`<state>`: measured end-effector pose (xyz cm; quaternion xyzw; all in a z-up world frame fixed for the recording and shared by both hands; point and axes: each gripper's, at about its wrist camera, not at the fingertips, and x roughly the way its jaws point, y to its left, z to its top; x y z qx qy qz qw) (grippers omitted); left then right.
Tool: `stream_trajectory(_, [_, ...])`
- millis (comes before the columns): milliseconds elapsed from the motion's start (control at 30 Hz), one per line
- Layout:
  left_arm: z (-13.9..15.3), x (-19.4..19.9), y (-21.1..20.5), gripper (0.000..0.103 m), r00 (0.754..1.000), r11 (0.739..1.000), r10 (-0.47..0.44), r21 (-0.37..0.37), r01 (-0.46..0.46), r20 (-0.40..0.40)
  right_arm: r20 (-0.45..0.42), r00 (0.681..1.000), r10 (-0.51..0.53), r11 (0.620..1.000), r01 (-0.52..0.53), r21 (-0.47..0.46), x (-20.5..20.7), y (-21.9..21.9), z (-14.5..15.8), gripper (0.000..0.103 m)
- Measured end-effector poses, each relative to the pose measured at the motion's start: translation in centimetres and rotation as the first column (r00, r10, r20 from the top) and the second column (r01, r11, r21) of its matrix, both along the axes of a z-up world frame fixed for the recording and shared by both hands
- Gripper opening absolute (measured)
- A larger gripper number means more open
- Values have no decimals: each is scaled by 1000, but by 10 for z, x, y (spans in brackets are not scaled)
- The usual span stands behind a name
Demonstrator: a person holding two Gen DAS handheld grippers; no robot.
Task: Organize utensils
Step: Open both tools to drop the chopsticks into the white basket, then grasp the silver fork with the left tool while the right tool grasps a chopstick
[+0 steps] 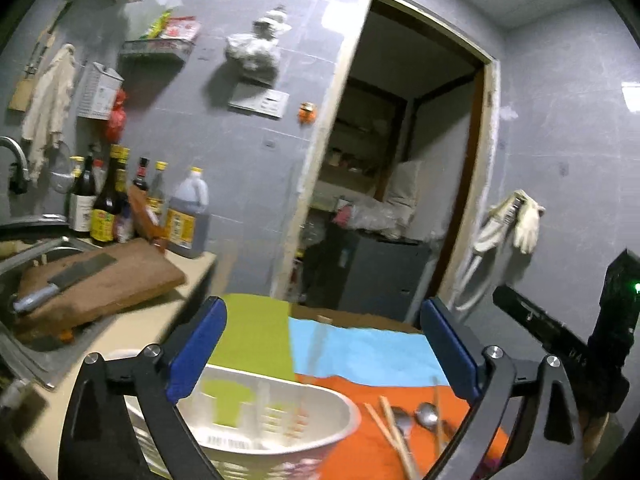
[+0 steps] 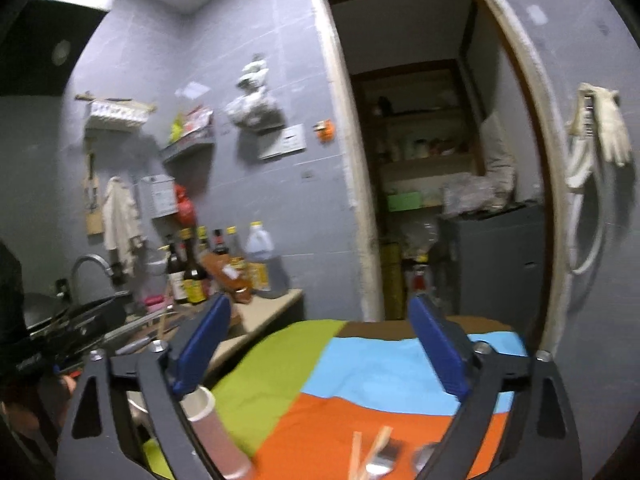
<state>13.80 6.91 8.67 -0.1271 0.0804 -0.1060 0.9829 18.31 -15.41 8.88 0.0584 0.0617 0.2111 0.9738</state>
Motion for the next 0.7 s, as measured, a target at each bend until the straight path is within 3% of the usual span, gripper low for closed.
stream_trajectory(167, [-8,5,-43,96,996,996,-81,41,82,-21,-13,997,-82,997,82,-3,-6,-36,0,103])
stream_trajectory(400, [-28,18,-91,96,983,984,-150,84,160,-106,-103,982,-156,987,151,-56,0,-70,-25,103])
stream_trajectory(700, [-61,33,-121,94,954,970,-191,107,220,-233,-353,919,-173,985,160,-67,31,-100,-79,100])
